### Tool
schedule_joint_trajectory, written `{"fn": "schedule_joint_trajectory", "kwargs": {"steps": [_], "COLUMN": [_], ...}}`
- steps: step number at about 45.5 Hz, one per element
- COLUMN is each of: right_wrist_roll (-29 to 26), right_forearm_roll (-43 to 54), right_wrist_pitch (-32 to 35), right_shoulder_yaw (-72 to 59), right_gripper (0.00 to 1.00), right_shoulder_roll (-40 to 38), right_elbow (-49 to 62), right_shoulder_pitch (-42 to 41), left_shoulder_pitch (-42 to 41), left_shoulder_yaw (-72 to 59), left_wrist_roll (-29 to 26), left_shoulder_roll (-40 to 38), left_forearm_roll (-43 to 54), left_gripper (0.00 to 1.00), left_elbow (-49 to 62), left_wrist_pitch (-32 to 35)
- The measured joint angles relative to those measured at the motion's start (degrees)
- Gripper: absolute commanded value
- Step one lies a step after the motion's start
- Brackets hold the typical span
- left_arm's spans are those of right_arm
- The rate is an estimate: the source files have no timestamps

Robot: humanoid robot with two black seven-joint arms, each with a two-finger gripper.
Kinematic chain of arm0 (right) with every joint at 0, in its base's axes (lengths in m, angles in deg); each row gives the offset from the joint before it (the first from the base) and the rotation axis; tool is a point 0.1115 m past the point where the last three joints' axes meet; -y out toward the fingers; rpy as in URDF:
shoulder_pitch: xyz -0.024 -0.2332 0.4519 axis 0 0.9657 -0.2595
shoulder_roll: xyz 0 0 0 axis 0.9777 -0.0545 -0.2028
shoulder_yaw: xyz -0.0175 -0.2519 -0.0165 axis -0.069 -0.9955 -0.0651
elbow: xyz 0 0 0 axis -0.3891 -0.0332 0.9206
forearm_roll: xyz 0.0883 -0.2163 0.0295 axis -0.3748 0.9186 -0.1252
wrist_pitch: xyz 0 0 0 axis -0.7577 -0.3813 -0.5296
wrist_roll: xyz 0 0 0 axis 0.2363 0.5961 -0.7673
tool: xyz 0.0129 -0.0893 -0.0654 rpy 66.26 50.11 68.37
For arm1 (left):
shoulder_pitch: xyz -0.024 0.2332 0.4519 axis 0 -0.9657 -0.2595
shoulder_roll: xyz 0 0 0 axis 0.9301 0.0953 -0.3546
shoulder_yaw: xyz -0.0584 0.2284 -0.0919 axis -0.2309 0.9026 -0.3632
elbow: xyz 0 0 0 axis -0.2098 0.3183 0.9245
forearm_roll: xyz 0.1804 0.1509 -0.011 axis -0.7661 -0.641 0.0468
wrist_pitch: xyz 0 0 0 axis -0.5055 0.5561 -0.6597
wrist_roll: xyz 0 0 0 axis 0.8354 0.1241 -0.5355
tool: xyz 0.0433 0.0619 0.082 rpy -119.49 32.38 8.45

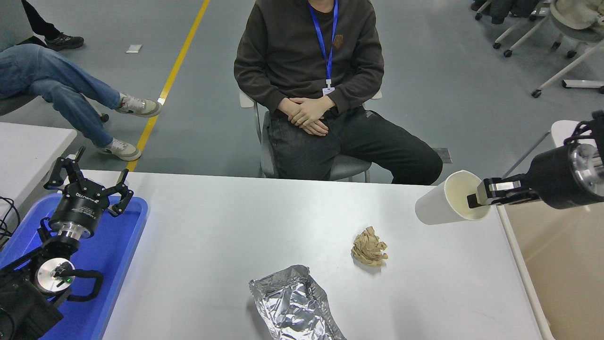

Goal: Clean the table surface

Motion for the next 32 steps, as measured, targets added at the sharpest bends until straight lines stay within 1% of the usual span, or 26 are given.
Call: {"fn": "schedule_joint_trajectory", "kwargs": {"steps": [7,22,27,32], "right_wrist_roll": [-0.02,0.51,1.83,4.57], "right_forearm_roll": [0.94,1.61,1.65,1.69], "right_wrist_pitch": [-0.38,-5.71,-7.24,-8.78], "right_shoulder_yaw": [-0.48,-0.83,-0.83,-0.98], "right_gripper": [0.00,0.00,0.00,0.00], "right_shoulder_roll": [-2.70,-7.18,-7.76,-8.08], "right_elbow": [1.40,7.48,11.34,16.75], "right_shoulder_pitch": [0.73,4.25,6.14,8.26], "left_shoulder_pitch": [0.00,0.00,0.00,0.00], "left_shoulder_yaw": [0.00,0.03,0.05,0.07], "left_wrist_roll": [0.00,0.00,0.00,0.00], "left_shoulder_roll": [0.00,0.00,0.00,0.00], "left_forearm_roll": [0.00,0.00,0.00,0.01], "left_gripper": [1.00,1.00,1.00,1.00], "left_elbow": [0.00,0.00,0.01,0.00], "left_wrist_pitch": [0.00,0.00,0.00,0.00]}}
